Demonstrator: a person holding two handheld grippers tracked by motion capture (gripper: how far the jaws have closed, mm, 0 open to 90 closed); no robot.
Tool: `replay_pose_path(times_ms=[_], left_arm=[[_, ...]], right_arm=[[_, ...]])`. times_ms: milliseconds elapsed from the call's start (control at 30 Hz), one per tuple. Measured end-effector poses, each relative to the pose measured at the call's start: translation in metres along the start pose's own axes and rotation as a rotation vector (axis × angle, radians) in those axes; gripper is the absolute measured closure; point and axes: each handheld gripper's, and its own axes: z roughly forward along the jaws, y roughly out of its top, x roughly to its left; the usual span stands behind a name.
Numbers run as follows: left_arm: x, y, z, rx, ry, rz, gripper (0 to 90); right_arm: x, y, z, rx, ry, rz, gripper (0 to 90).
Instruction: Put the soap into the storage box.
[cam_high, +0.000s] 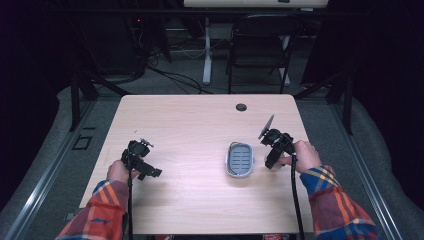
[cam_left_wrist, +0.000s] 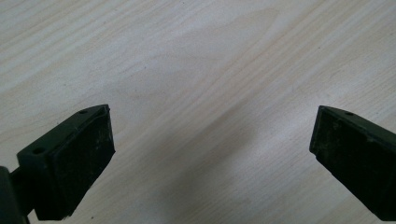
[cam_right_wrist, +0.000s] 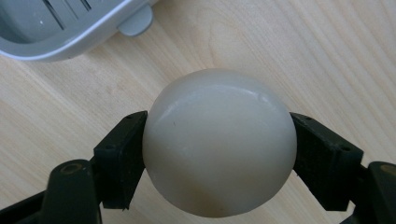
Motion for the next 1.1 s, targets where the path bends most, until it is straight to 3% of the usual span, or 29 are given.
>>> replay_pose_path(times_ms=[233, 267, 367, 400, 433, 467, 500, 1100], left_arm=[[0.000, 0.000, 0.000, 0.001, 0.002, 0.003, 0.0], [0.000, 0.000, 0.000, 0.002, 0.002, 0.004, 0.0], [0.000, 0.000, 0.001, 0.005, 0.000, 0.007, 0.0], [-0.001, 0.000, 0.001, 0.007, -0.001, 0.007, 0.0], [-0.001, 0.000, 0.001, 0.007, -0.001, 0.007, 0.0], [0.000, 0.000, 0.001, 0.007, -0.002, 0.006, 0.0], [-0.001, 0.000, 0.001, 0.007, -0.001, 0.007, 0.0], [-0.001, 0.001, 0.003, 0.021, -0.010, 0.014, 0.0]], right_arm=[[0.000, 0.004, -0.003, -0.022, -0.001, 0.012, 24.0], [0.000, 0.006, -0.006, 0.002, -0.007, -0.006, 24.0], [0.001, 0.009, -0.008, -0.005, -0.014, -0.013, 24.0], [0.004, 0.009, -0.007, -0.056, -0.004, 0.030, 24.0], [0.004, 0.009, -0.007, -0.056, -0.004, 0.030, 24.0], [0.002, 0.011, -0.011, -0.011, -0.018, -0.008, 24.0], [0.001, 0.013, -0.014, -0.003, -0.019, -0.015, 24.0], [0.006, 0.033, -0.036, -0.006, -0.045, -0.053, 24.0]])
